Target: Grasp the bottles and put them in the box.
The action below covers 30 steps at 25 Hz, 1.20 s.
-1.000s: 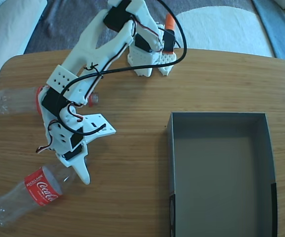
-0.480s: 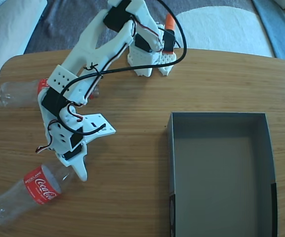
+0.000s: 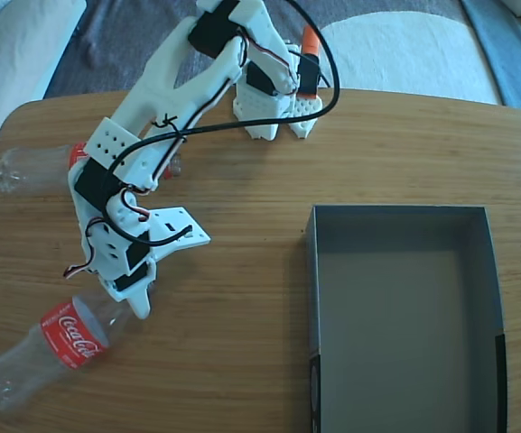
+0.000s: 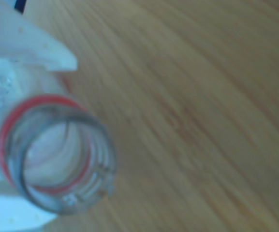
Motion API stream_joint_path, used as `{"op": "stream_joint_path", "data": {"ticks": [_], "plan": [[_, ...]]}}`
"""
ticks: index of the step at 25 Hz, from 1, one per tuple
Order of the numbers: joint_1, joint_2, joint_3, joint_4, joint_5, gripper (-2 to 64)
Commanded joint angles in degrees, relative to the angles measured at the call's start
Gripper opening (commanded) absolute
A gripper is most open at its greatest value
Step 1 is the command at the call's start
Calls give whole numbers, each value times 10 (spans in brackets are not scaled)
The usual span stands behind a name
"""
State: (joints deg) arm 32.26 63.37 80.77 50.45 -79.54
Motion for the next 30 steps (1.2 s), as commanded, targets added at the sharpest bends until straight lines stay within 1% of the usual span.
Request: {"op": "stream_joint_path", "data": {"ticks": [1, 6, 11, 17, 21, 29, 30], "plan": [[-1, 13, -15, -3, 3, 191], [0, 16, -15, 1, 3, 126], [1, 17, -12, 3, 3, 96], [-1, 23, -11, 4, 3, -1], [-5, 25, -25, 9, 4, -1], [-36, 81, -38, 83, 5, -1], [-43, 91, -38, 88, 14, -1]]}}
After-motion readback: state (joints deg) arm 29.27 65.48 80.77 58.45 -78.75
